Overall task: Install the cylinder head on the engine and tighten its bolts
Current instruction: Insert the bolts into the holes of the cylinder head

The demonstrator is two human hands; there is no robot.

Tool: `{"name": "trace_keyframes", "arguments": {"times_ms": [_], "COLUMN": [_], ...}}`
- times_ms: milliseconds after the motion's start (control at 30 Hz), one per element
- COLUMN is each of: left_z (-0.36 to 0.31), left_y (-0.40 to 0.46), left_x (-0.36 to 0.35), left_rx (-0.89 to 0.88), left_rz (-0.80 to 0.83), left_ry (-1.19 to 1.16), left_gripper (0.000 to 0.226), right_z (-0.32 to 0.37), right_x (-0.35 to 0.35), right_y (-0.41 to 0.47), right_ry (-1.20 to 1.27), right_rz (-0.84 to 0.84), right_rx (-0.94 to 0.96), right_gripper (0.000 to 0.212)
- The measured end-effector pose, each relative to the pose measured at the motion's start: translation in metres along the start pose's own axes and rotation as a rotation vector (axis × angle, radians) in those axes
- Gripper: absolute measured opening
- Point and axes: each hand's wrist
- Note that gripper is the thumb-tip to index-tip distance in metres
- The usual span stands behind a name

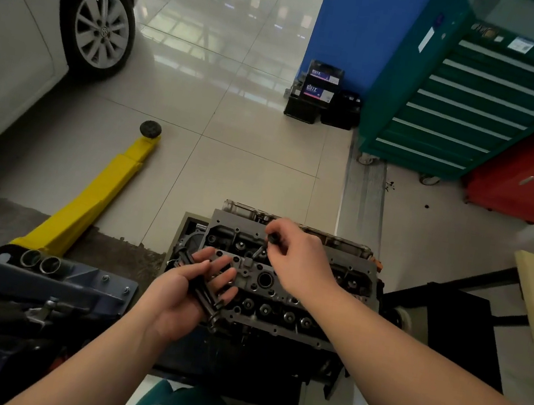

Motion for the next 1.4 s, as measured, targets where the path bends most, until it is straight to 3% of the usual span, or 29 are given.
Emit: {"name": "trace_keyframes", "arguments": {"times_ms": [333,500,800,933,1100,1233,1400], "left_z": [-0.005,-0.009,-0.010,-0.010,-0.011,-0.013,-0.014], "left_y": [-0.007,-0.006,-0.009,-0.010,-0.010,-0.013,-0.014], "left_x": [0.011,0.015,0.020,0.022,0.026,0.029,0.034], "left_rx": [-0.002,-0.018,-0.030,-0.028,-0.022,-0.034,-0.043], "left_rz": [0.064,0.058,0.060,0.051,0.064,0.075,0.123], "left_ry": [-0.029,-0.033,-0.059,-0.074,-0.079,-0.081,-0.055], "left_gripper": [0.043,0.045,0.050,0.052,0.050,0.057,0.047], "right_z": [-0.001,-0.002,-0.003,0.015,0.033,0.031,0.036], "right_x": [-0.020,-0.025,-0.032,-0.034,-0.044,-0.048,-0.048], "right_y": [0.001,0.000,0.002,0.014,0.022,0.024,0.022], "right_ry": [-0.003,-0.121,-0.348,-0.586,-0.621,-0.656,-0.771], "right_rz": [-0.007,-0.026,-0.034,0.043,0.051,0.065,0.038], "right_rx": [0.006,0.126,0.179,0.085,-0.106,-0.149,-0.166], "right_gripper": [0.026,0.020,0.035,0.033,0.023,0.022,0.024]}}
Point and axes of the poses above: each hand's wrist, its own y-axis towards the middle knuckle, its own x-axis out of the back of the hand, z = x × y, and after that the axes turned 14 degrees about -x, right-handed
